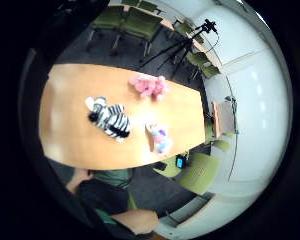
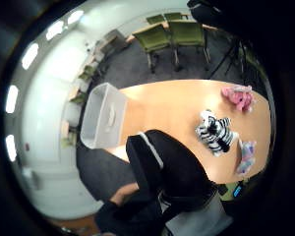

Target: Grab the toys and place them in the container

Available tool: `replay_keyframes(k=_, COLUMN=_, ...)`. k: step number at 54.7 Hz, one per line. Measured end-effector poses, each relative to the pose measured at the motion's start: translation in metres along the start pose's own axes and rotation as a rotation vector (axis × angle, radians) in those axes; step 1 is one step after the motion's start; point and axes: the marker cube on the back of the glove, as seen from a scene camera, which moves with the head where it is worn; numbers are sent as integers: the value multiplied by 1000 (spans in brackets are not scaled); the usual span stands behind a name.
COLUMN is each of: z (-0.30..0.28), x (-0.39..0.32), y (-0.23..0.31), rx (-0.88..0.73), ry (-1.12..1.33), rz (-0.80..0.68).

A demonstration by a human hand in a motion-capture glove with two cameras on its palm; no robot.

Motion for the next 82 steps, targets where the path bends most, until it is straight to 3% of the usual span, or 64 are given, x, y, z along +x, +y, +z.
replay_keyframes(k=40, z=233, x=71, y=21, rx=-289, ry=-89, rz=157)
replay_keyframes(k=63, z=236, x=68, y=26, rx=-241, ry=-109, rz=166)
replay_keyframes(k=76, z=210, x=49, y=15, rx=-217, ry=-80, rz=163)
replay_keyframes(k=82, z=171, x=15, y=-2, rx=-186, ry=-81, rz=138)
